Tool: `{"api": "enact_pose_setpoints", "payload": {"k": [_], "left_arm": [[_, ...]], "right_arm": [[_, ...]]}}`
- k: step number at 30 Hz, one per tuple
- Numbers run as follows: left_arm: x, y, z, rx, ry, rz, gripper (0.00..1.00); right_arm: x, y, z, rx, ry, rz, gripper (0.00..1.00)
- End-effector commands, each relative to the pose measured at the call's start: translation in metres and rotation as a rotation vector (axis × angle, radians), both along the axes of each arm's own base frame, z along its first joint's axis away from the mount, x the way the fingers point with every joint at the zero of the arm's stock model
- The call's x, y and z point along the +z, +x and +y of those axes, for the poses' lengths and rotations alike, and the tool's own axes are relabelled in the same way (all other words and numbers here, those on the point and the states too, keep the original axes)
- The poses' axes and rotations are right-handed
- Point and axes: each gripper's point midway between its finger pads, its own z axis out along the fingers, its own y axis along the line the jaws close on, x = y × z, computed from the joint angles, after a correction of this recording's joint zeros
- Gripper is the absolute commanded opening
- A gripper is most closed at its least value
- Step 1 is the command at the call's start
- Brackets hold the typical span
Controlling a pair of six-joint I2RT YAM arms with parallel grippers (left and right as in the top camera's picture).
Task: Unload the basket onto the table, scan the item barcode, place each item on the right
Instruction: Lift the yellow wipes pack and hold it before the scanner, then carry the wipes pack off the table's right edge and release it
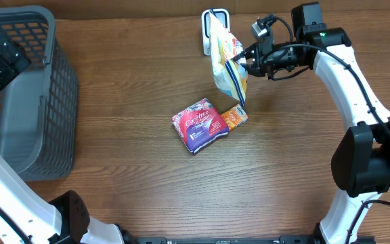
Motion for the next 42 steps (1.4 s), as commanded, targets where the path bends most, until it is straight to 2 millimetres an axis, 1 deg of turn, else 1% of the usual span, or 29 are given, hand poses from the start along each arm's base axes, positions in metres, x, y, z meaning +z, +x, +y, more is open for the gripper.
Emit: {"api": "enact_pose_setpoints", "payload": {"k": [1, 2, 3, 6, 7, 8, 10, 12, 14, 16, 17, 19, 21, 22, 24, 27, 30, 33, 34, 35, 36, 37, 38, 39, 40, 42], "left_arm": [[-0.001, -0.001, 0.002, 0.018, -0.006, 0.0, 1.0], [-0.001, -0.001, 0.002, 0.019, -0.006, 0.001, 1.0], [-0.001, -0.001, 0.002, 0.018, -0.006, 0.0, 1.0], [-0.001, -0.001, 0.002, 0.019, -0.006, 0.0, 1.0], [-0.001, -0.001, 0.002, 0.018, -0.006, 0.0, 1.0], [-0.001, -0.001, 0.002, 0.018, -0.006, 0.0, 1.0], [-0.001, -0.001, 0.002, 0.018, -0.006, 0.0, 1.0], [-0.001, -0.001, 0.002, 0.018, -0.006, 0.0, 1.0], [-0.001, -0.001, 0.002, 0.019, -0.006, 0.0, 1.0], [-0.001, -0.001, 0.002, 0.018, -0.006, 0.0, 1.0], [-0.001, -0.001, 0.002, 0.018, -0.006, 0.0, 1.0], [-0.001, -0.001, 0.002, 0.019, -0.006, 0.0, 1.0], [-0.001, -0.001, 0.002, 0.019, -0.006, 0.0, 1.0], [-0.001, -0.001, 0.002, 0.018, -0.006, 0.0, 1.0], [-0.001, -0.001, 0.002, 0.018, -0.006, 0.0, 1.0], [-0.001, -0.001, 0.002, 0.018, -0.006, 0.0, 1.0], [-0.001, -0.001, 0.002, 0.019, -0.006, 0.0, 1.0], [-0.001, -0.001, 0.002, 0.018, -0.006, 0.0, 1.0], [-0.001, -0.001, 0.002, 0.018, -0.006, 0.0, 1.0], [-0.001, -0.001, 0.002, 0.018, -0.006, 0.0, 1.0], [-0.001, -0.001, 0.002, 0.019, -0.006, 0.0, 1.0], [-0.001, -0.001, 0.002, 0.018, -0.006, 0.0, 1.0], [-0.001, -0.001, 0.002, 0.018, -0.006, 0.0, 1.0], [-0.001, -0.001, 0.002, 0.018, -0.006, 0.0, 1.0], [-0.001, -0.001, 0.002, 0.018, -0.006, 0.0, 1.0], [-0.001, -0.001, 0.002, 0.019, -0.006, 0.0, 1.0]], "right_arm": [[-0.05, 0.047, -0.04, -0.344, -0.433, 0.026, 0.04], [-0.054, 0.054, -0.043, -0.377, -0.483, -0.006, 0.04], [-0.054, 0.06, -0.042, -0.393, -0.502, -0.039, 0.04], [-0.044, 0.081, -0.03, -0.447, -0.532, -0.173, 0.04], [-0.04, 0.092, -0.027, -0.501, -0.557, -0.221, 0.04], [-0.037, 0.098, -0.024, -0.534, -0.575, -0.259, 0.04], [-0.029, 0.11, -0.014, -0.585, -0.582, -0.331, 0.04], [-0.022, 0.121, 0.005, -0.609, -0.564, -0.412, 0.04], [-0.024, 0.128, 0.021, -0.618, -0.548, -0.457, 0.04], [-0.035, 0.132, 0.031, -0.617, -0.55, -0.465, 0.04], [-0.045, 0.134, 0.035, -0.613, -0.562, -0.461, 0.04], [-0.062, 0.138, 0.036, -0.612, -0.585, -0.454, 0.04], [-0.077, 0.141, 0.033, -0.622, -0.616, -0.443, 0.04], [-0.081, 0.142, 0.032, -0.625, -0.627, -0.439, 0.04], [-0.084, 0.143, 0.031, -0.617, -0.642, -0.451, 0.04], [-0.081, 0.144, 0.029, -0.62, -0.659, -0.464, 0.04], [-0.076, 0.146, 0.016, -0.651, -0.712, -0.452, 0.04], [-0.046, 0.152, -0.021, -0.733, -0.802, -0.424, 0.04], [-0.032, 0.154, -0.039, -0.774, -0.828, -0.407, 0.04], [-0.014, 0.155, -0.066, -0.834, -0.852, -0.37, 0.04], [-0.003, 0.155, -0.088, -0.884, -0.864, -0.335, 0.04], [0.004, 0.153, -0.109, -0.926, -0.877, -0.299, 0.04], [0.01, 0.151, -0.133, -0.968, -0.889, -0.258, 0.04], [0.013, 0.148, -0.161, -1.012, -0.904, -0.209, 0.04], [0.013, 0.144, -0.185, -1.049, -0.918, -0.164, 0.03], [0.005, 0.133, -0.239, -1.127, -0.954, -0.056, 0.04]]}}
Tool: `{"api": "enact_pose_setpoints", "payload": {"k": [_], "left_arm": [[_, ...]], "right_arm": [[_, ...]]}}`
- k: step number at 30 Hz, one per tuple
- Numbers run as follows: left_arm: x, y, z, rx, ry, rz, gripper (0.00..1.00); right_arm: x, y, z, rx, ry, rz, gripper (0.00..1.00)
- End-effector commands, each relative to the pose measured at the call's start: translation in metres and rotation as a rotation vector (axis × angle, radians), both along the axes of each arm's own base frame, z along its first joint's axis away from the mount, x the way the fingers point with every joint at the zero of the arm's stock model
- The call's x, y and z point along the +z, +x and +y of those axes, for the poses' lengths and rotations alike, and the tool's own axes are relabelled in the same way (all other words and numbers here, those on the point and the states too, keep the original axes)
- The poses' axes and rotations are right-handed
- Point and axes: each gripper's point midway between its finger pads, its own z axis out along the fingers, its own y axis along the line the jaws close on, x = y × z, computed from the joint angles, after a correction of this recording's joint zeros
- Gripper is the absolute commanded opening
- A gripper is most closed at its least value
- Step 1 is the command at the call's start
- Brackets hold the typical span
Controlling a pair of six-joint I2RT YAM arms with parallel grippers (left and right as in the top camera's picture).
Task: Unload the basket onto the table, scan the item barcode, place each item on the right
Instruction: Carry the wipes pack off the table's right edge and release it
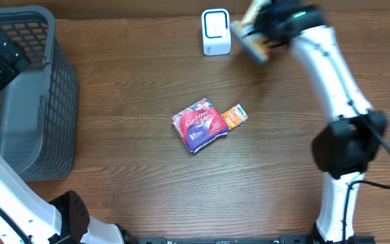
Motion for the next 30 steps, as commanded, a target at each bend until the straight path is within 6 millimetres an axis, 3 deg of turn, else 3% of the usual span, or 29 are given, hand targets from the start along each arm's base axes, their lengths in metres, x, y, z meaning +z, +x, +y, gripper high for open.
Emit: {"api": "enact_pose_setpoints", "payload": {"k": [1, 2, 3, 4, 6, 10, 15, 21, 25, 26, 27, 29, 30], "left_arm": [[0.0, -0.001, 0.002, 0.018, -0.006, -0.001, 1.0], [0.0, -0.001, 0.002, 0.018, -0.006, -0.001, 1.0], [-0.001, -0.001, 0.002, 0.018, -0.006, 0.0, 1.0], [0.0, -0.001, 0.002, 0.018, -0.006, -0.001, 1.0], [0.0, -0.001, 0.002, 0.018, -0.006, -0.001, 1.0], [-0.001, -0.001, 0.002, 0.018, -0.006, 0.0, 1.0], [0.0, -0.001, 0.002, 0.018, -0.006, -0.001, 1.0], [0.0, -0.001, 0.002, 0.018, -0.006, -0.001, 1.0], [0.0, -0.001, 0.002, 0.018, -0.006, -0.001, 1.0], [0.0, -0.001, 0.002, 0.018, -0.006, -0.001, 1.0], [0.0, -0.001, 0.002, 0.018, -0.006, -0.001, 1.0], [0.0, -0.001, 0.002, 0.018, -0.006, -0.001, 1.0], [-0.001, -0.001, 0.002, 0.018, -0.006, 0.0, 1.0]], "right_arm": [[0.025, -0.014, -0.125, -0.307, 0.0, 0.003, 0.04], [0.015, -0.025, -0.16, -0.375, -0.003, 0.051, 0.04], [0.009, -0.033, -0.181, -0.413, -0.005, 0.077, 0.04], [-0.005, -0.049, -0.221, -0.493, -0.004, 0.131, 0.04], [-0.02, -0.066, -0.262, -0.574, 0.0, 0.176, 0.04], [-0.051, -0.098, -0.333, -0.719, 0.011, 0.245, 0.04], [-0.085, -0.129, -0.394, -0.837, 0.031, 0.298, 0.04], [-0.096, -0.142, -0.43, -0.844, 0.025, 0.288, 0.04], [-0.094, -0.142, -0.437, -0.847, 0.014, 0.271, 0.09], [-0.095, -0.142, -0.437, -0.847, 0.014, 0.272, 0.16], [-0.095, -0.143, -0.436, -0.845, 0.017, 0.277, 0.34], [-0.097, -0.143, -0.432, -0.834, 0.03, 0.289, 0.58], [-0.098, -0.144, -0.429, -0.827, 0.041, 0.297, 0.65]]}}
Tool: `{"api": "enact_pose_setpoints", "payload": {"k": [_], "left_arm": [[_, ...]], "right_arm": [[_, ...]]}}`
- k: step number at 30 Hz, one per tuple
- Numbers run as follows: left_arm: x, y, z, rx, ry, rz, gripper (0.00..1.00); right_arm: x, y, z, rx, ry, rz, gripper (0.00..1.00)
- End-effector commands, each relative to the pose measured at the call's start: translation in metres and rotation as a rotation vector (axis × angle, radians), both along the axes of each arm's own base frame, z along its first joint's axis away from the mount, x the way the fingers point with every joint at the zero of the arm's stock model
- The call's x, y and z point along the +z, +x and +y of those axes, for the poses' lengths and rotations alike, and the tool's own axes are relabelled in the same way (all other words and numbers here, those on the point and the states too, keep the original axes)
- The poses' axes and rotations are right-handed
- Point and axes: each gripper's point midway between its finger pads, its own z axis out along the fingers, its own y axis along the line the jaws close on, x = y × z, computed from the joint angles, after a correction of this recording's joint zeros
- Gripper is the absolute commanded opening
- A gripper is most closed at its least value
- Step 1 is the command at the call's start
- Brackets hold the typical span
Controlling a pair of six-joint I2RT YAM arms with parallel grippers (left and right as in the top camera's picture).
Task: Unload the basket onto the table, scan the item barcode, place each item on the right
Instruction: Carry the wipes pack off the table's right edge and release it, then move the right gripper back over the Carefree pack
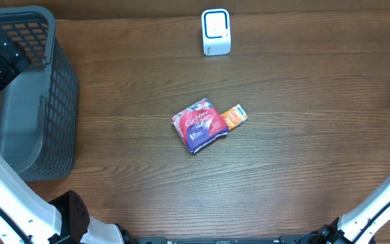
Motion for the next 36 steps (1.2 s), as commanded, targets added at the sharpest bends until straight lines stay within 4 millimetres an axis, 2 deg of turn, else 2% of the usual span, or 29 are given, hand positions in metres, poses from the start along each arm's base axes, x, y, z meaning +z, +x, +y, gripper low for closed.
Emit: {"api": "enact_pose_setpoints", "payload": {"k": [1, 2, 3, 5, 8, 11, 14, 16, 19, 21, 23, 25, 26, 29, 30, 32, 33, 36], "left_arm": [[-0.001, -0.001, 0.002, 0.018, -0.006, 0.0, 1.0], [-0.001, -0.001, 0.002, 0.018, -0.006, 0.0, 1.0], [-0.001, -0.001, 0.002, 0.019, -0.006, 0.0, 1.0], [-0.001, -0.001, 0.002, 0.019, -0.006, 0.0, 1.0], [-0.001, -0.001, 0.002, 0.019, -0.006, 0.0, 1.0], [-0.001, -0.001, 0.002, 0.019, -0.006, 0.0, 1.0], [-0.001, -0.001, 0.002, 0.019, -0.006, 0.0, 1.0], [-0.001, -0.001, 0.002, 0.019, -0.006, 0.0, 1.0], [-0.001, -0.001, 0.002, 0.018, -0.006, 0.0, 1.0], [-0.001, -0.001, 0.002, 0.018, -0.006, 0.0, 1.0], [-0.001, -0.001, 0.002, 0.018, -0.006, 0.0, 1.0], [-0.001, -0.001, 0.002, 0.018, -0.006, 0.0, 1.0], [-0.001, -0.001, 0.002, 0.018, -0.006, 0.0, 1.0], [-0.001, -0.001, 0.002, 0.018, -0.006, 0.0, 1.0], [-0.001, -0.001, 0.002, 0.019, -0.006, 0.0, 1.0], [-0.001, -0.001, 0.002, 0.019, -0.006, 0.0, 1.0], [-0.001, -0.001, 0.002, 0.018, -0.006, 0.0, 1.0], [-0.001, -0.001, 0.002, 0.018, -0.006, 0.0, 1.0]], "right_arm": [[0.011, 0.003, 0.011, 0.035, 0.026, -0.02, 0.71], [0.01, 0.008, 0.024, 0.075, 0.094, -0.046, 0.86], [0.013, 0.014, 0.035, 0.124, 0.14, -0.077, 0.94], [0.027, 0.022, 0.053, 0.169, 0.221, -0.141, 0.96], [0.063, 0.032, 0.077, 0.226, 0.275, -0.238, 0.97], [0.109, 0.038, 0.105, 0.298, 0.285, -0.335, 0.99], [0.158, 0.034, 0.139, 0.381, 0.254, -0.394, 1.0], [0.192, 0.027, 0.17, 0.455, 0.22, -0.423, 1.0], [0.23, 0.019, 0.218, 0.568, 0.189, -0.461, 1.0], [0.248, 0.013, 0.252, 0.649, 0.18, -0.477, 1.0], [0.257, 0.006, 0.287, 0.73, 0.192, -0.474, 1.0], [0.257, 0.0, 0.32, 0.799, 0.221, -0.449, 1.0], [0.25, -0.007, 0.356, 0.901, 0.253, -0.4, 1.0], [0.23, -0.018, 0.409, 1.113, 0.265, -0.309, 1.0], [0.22, -0.024, 0.43, 1.188, 0.276, -0.268, 1.0], [0.18, -0.048, 0.494, 1.428, 0.316, -0.145, 1.0], [0.163, -0.056, 0.517, 1.498, 0.328, -0.107, 1.0], [0.125, -0.072, 0.559, 1.624, 0.338, -0.052, 1.0]]}}
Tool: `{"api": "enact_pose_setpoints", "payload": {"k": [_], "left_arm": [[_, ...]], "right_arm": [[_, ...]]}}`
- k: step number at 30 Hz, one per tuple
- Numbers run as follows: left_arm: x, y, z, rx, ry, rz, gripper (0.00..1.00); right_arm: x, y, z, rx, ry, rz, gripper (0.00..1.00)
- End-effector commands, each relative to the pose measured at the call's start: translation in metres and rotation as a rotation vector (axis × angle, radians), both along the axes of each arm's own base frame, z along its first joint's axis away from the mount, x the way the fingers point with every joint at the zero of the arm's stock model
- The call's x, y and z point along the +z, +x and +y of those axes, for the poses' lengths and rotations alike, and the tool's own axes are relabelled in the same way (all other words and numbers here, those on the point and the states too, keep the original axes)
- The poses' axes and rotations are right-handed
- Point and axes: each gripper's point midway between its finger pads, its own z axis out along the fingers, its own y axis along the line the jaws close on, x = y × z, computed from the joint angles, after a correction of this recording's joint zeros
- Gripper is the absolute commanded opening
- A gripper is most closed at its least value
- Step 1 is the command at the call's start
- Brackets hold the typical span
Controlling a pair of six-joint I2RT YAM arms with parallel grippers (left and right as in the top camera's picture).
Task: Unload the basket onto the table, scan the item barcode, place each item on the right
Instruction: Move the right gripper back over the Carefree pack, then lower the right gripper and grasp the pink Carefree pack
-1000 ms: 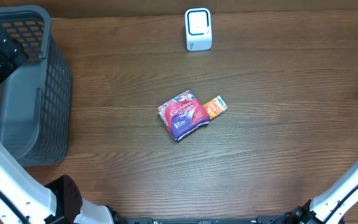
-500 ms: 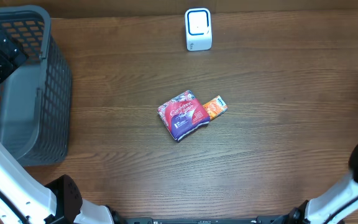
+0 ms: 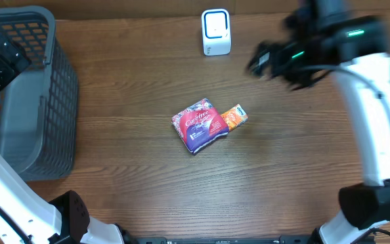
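The white barcode scanner (image 3: 216,32) stands at the back middle of the table. A red and purple packet (image 3: 200,125) lies at the centre, with a small orange packet (image 3: 234,116) touching its right side. My right gripper (image 3: 259,59) hangs blurred to the right of the scanner. Nothing shows between its fingers, and the blur hides whether it is open or shut. A blue-edged item lies at the far right edge. My left gripper (image 3: 2,57) is over the basket, its jaws unclear.
A grey mesh basket (image 3: 39,102) fills the left side of the table. The right arm's white links span the right side, from the front edge up to the back.
The right arm, then almost out of view at the far right, now reaches over the table right of the scanner. The blue-edged item stays at the right edge. Packets and left arm are unchanged.
My right gripper first held a yellow and white bag in front of the scanner. Then it was to the scanner's right with the bag. Then only a blue-edged item showed at the far right edge. Now the gripper is back near the scanner without the bag.
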Motion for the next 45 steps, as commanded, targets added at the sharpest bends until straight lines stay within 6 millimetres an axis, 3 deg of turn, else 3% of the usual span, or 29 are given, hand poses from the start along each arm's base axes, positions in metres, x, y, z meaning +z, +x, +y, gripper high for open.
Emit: {"api": "enact_pose_setpoints", "payload": {"k": [1, 3, 4, 6, 7, 10, 14, 20, 24, 32, 37, 45], "left_arm": [[0.0, -0.001, 0.002, 0.018, -0.006, -0.001, 1.0], [0.0, -0.001, 0.003, 0.018, -0.005, -0.001, 1.0], [0.0, -0.001, 0.003, 0.018, -0.005, -0.001, 1.0], [0.0, -0.001, 0.002, 0.018, -0.006, -0.001, 1.0], [0.0, -0.001, 0.002, 0.018, -0.006, -0.001, 1.0], [0.0, -0.001, 0.003, 0.018, -0.005, -0.001, 1.0], [0.0, -0.001, 0.002, 0.019, -0.006, -0.001, 1.0], [0.0, -0.001, 0.002, 0.018, -0.006, -0.001, 1.0], [0.0, -0.001, 0.003, 0.019, -0.006, -0.001, 1.0], [0.0, -0.001, 0.003, 0.018, -0.005, -0.001, 1.0], [0.0, -0.001, 0.003, 0.018, -0.005, -0.001, 1.0], [0.0, -0.001, 0.003, 0.019, -0.006, -0.001, 1.0]], "right_arm": [[-0.051, -0.029, 0.053, 0.222, -0.063, 0.023, 1.0], [-0.077, -0.038, 0.072, 0.279, -0.09, 0.015, 1.0], [-0.104, -0.047, 0.087, 0.324, -0.119, 0.002, 1.0], [-0.124, -0.053, 0.096, 0.353, -0.131, -0.007, 0.98], [-0.135, -0.057, 0.099, 0.364, -0.13, -0.008, 0.92], [-0.152, -0.058, 0.101, 0.368, -0.127, -0.015, 0.78], [-0.17, -0.051, 0.104, 0.38, -0.109, -0.075, 0.74], [-0.174, -0.029, 0.111, 0.358, -0.09, -0.156, 0.75], [-0.172, -0.013, 0.104, 0.31, -0.081, -0.18, 0.78], [-0.158, 0.033, 0.049, 0.106, -0.009, -0.164, 0.8], [-0.158, 0.047, 0.019, -0.055, 0.031, -0.111, 1.0], [-0.156, 0.048, 0.032, -0.009, 0.087, -0.128, 1.0]]}}
